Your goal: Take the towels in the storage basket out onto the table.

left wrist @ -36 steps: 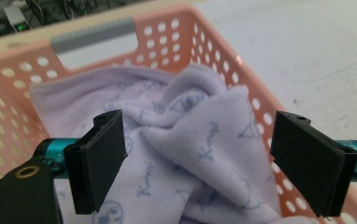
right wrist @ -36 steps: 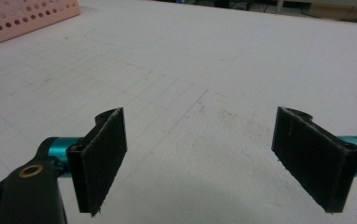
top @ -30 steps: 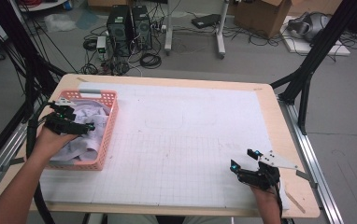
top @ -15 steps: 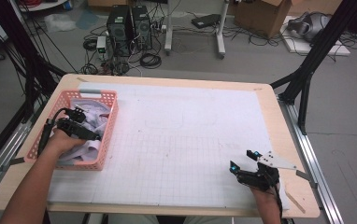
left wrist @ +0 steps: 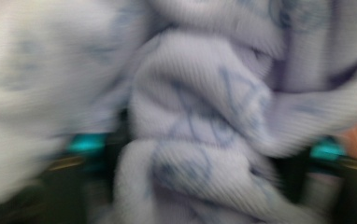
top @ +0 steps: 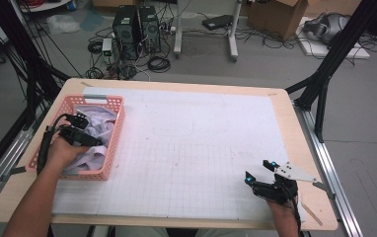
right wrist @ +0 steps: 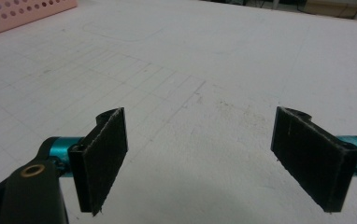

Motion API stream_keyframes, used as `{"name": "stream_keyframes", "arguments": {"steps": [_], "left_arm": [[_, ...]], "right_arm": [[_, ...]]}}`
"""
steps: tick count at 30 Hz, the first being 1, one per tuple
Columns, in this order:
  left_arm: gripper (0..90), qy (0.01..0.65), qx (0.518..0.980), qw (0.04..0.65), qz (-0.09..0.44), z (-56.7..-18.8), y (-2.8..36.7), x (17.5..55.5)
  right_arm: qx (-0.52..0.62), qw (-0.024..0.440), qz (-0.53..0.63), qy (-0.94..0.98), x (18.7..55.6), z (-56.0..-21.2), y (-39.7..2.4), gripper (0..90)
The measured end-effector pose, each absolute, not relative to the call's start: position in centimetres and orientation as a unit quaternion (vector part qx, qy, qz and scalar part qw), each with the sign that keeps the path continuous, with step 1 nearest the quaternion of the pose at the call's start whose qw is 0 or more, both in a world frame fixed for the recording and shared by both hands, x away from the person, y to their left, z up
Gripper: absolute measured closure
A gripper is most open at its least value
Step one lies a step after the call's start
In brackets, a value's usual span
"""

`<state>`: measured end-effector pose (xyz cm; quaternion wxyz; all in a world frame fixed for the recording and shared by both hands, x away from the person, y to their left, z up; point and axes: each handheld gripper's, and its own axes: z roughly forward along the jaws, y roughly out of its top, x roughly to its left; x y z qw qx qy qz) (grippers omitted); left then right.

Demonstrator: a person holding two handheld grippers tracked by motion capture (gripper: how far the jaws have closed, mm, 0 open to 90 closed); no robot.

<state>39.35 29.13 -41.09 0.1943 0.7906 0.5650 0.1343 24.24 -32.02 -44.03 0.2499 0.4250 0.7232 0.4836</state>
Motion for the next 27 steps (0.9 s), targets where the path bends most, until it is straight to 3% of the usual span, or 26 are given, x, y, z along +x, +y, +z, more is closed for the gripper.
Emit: {"name": "stream_keyframes", "arguments": {"steps": [2, 7, 20, 27], "left_arm": [[55.4, 0.568, 0.787, 0.202, 0.135, -41.0, 29.3, 39.2], [60.9, 0.573, 0.779, 0.22, 0.133, -40.8, 29.7, 38.9], [61.8, 0.551, 0.709, 0.393, 0.197, -37.8, 32.9, 36.1], [61.7, 0.496, 0.671, 0.491, 0.253, -36.5, 34.4, 34.3]], "right_arm": [[0.429, 0.25, 0.484, 0.721, 24.1, -44.0, -32.1, 17.7], [0.431, 0.249, 0.485, 0.719, 24.2, -44.0, -32.1, 17.7], [0.43, 0.246, 0.489, 0.718, 24.5, -44.1, -31.9, 17.8], [0.432, 0.243, 0.49, 0.717, 24.4, -44.0, -31.7, 17.8]]}}
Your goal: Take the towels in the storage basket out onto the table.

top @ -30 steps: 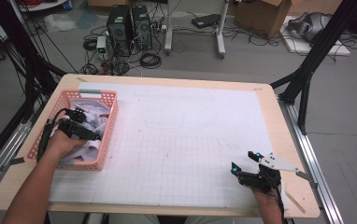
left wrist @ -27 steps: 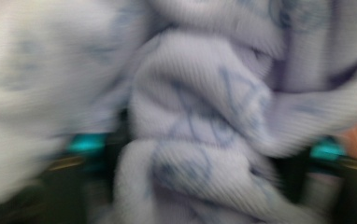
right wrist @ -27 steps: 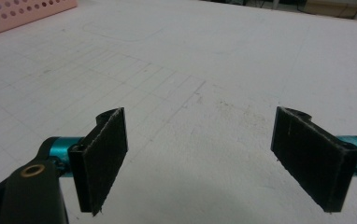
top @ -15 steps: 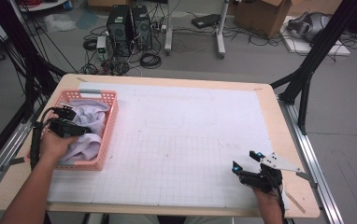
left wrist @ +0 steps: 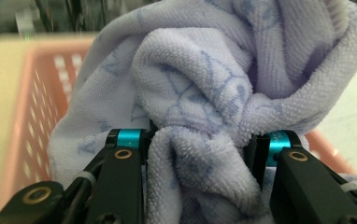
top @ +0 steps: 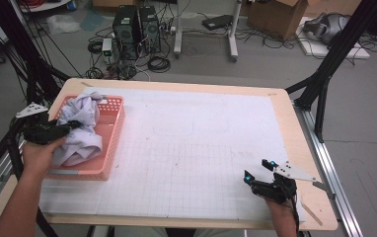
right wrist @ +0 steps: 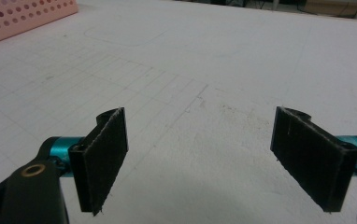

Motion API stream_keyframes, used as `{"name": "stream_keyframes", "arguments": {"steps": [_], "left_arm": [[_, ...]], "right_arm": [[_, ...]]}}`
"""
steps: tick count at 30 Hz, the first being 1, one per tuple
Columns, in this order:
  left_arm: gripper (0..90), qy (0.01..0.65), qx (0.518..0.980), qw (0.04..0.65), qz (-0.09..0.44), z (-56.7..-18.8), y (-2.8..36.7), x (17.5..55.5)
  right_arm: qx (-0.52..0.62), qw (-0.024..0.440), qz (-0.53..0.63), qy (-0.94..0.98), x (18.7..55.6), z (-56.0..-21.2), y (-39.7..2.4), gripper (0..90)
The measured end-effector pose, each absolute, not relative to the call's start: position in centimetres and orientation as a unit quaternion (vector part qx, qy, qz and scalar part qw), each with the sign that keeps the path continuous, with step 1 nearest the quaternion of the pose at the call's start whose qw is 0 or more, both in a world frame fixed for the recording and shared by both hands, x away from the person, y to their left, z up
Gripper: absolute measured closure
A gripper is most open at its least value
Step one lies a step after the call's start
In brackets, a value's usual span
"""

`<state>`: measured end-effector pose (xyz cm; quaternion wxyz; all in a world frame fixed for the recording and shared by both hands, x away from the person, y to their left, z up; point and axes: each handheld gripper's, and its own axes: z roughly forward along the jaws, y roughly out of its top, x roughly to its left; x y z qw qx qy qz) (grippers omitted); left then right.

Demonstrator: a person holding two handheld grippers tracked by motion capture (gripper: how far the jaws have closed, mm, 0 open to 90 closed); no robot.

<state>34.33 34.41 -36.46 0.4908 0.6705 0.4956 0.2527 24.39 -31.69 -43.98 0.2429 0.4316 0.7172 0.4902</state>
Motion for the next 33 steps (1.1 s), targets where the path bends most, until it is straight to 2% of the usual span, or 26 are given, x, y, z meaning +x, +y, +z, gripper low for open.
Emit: {"name": "stream_keyframes", "arguments": {"steps": [7, 15, 24, 33], "left_arm": [[61.6, 0.441, 0.639, 0.559, 0.29, -35.5, 34.7, 33.3], [61.5, 0.39, 0.613, 0.607, 0.32, -33.8, 34.4, 32.2], [61.5, 0.34, 0.596, 0.654, 0.318, -32.1, 33.0, 31.4], [61.3, 0.293, 0.61, 0.67, 0.306, -30.8, 30.5, 31.3]], "right_arm": [[0.432, 0.243, 0.493, 0.715, 24.4, -44.0, -31.9, 17.8], [0.43, 0.242, 0.496, 0.715, 24.3, -43.9, -31.8, 17.8], [0.424, 0.241, 0.499, 0.716, 24.4, -43.9, -31.6, 17.8], [0.421, 0.24, 0.499, 0.718, 24.4, -43.8, -31.5, 17.8]]}}
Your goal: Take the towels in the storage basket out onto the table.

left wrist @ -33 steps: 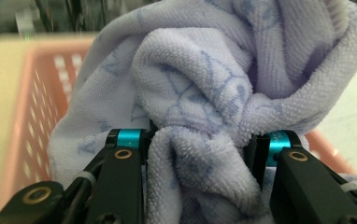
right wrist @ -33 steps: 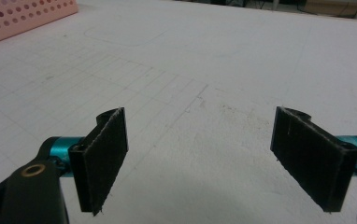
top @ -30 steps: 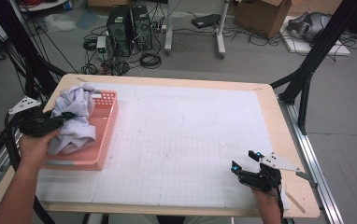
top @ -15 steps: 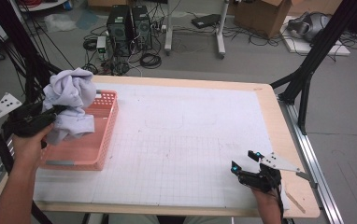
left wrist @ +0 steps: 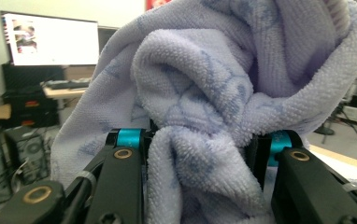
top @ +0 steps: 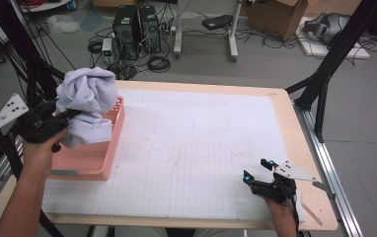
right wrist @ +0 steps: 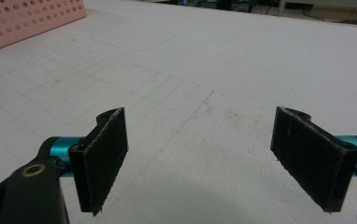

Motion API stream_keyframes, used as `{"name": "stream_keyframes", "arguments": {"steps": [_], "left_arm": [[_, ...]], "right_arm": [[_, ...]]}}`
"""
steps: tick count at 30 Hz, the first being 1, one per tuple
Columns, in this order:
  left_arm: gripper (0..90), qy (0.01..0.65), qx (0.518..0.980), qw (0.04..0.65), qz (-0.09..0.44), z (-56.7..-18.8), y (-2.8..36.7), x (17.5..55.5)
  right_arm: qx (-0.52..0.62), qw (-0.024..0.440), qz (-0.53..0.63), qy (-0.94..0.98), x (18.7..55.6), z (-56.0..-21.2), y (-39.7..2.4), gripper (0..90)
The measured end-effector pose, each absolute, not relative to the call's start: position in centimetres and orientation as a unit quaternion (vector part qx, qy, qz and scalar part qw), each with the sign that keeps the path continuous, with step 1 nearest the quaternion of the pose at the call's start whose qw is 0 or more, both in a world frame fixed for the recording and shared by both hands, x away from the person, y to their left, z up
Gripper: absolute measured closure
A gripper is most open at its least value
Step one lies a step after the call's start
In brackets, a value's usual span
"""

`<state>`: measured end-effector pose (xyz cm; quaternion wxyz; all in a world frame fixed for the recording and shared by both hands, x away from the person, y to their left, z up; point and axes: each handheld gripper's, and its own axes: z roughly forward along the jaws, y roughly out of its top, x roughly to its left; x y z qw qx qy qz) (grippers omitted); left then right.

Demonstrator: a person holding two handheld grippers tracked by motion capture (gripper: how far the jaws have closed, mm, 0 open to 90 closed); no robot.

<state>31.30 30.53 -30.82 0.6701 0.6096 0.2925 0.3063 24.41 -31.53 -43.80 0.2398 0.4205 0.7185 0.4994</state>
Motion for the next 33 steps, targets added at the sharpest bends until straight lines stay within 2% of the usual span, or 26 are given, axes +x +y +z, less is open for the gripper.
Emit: {"name": "stream_keyframes", "arguments": {"steps": [12, 21, 33], "left_arm": [[60.9, 0.242, 0.646, 0.671, 0.271, -29.8, 24.6, 32.3], [60.0, 0.219, 0.672, 0.673, 0.218, -30.4, 17.6, 33.2], [59.2, 0.211, 0.74, 0.62, 0.153, -35.4, 7.8, 35.1]], "right_arm": [[0.419, 0.24, 0.501, 0.719, 24.4, -43.8, -31.5, 17.7], [0.416, 0.24, 0.501, 0.72, 24.4, -43.8, -31.4, 17.8], [0.417, 0.235, 0.502, 0.721, 24.3, -43.8, -31.4, 17.8]]}}
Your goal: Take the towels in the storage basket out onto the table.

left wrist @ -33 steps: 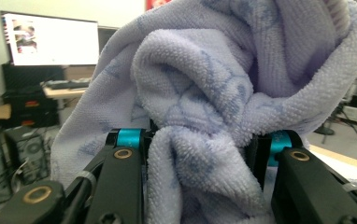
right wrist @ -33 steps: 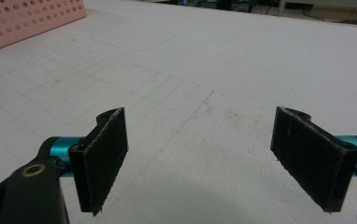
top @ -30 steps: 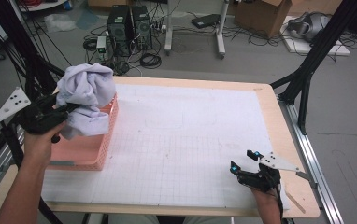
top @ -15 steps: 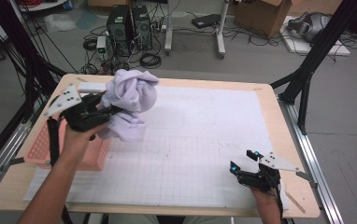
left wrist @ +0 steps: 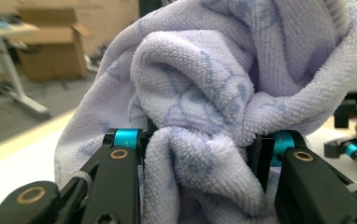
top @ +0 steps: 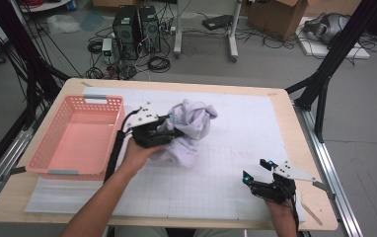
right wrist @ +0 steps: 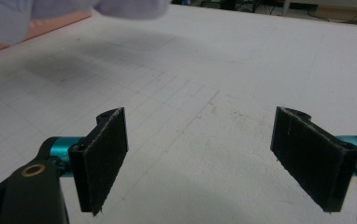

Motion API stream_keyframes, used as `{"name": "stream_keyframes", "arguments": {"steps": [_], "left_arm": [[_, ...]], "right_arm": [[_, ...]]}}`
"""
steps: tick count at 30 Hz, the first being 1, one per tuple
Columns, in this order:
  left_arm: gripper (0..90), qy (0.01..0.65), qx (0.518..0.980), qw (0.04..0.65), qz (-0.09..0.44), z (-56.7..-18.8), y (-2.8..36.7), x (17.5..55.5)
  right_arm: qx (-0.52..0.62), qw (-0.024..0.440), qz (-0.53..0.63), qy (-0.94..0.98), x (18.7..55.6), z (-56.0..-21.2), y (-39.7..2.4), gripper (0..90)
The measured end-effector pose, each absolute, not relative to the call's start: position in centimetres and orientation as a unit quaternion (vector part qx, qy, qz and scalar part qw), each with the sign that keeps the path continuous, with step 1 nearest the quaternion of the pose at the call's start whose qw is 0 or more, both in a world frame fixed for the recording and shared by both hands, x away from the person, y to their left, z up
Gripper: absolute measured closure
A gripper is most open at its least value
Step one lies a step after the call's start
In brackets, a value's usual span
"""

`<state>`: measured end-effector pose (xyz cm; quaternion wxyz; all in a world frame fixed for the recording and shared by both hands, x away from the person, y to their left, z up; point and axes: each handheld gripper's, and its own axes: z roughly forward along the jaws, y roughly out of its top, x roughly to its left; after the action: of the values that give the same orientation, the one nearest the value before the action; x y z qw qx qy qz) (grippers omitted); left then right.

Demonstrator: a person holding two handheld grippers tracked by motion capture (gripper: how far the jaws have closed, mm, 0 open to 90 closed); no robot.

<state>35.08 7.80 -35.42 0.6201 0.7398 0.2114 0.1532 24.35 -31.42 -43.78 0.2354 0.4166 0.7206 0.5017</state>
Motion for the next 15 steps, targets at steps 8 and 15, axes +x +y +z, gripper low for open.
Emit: {"name": "stream_keyframes", "arguments": {"steps": [8, 15], "left_arm": [[58.8, 0.218, 0.769, 0.59, 0.116, -39.4, 2.6, 36.2], [40.5, 0.269, 0.783, 0.553, 0.095, -41.8, 1.4, 37.5]], "right_arm": [[0.416, 0.233, 0.501, 0.722, 24.4, -43.9, -31.3, 17.7], [0.416, 0.231, 0.499, 0.724, 24.5, -44.0, -31.3, 17.8]]}}
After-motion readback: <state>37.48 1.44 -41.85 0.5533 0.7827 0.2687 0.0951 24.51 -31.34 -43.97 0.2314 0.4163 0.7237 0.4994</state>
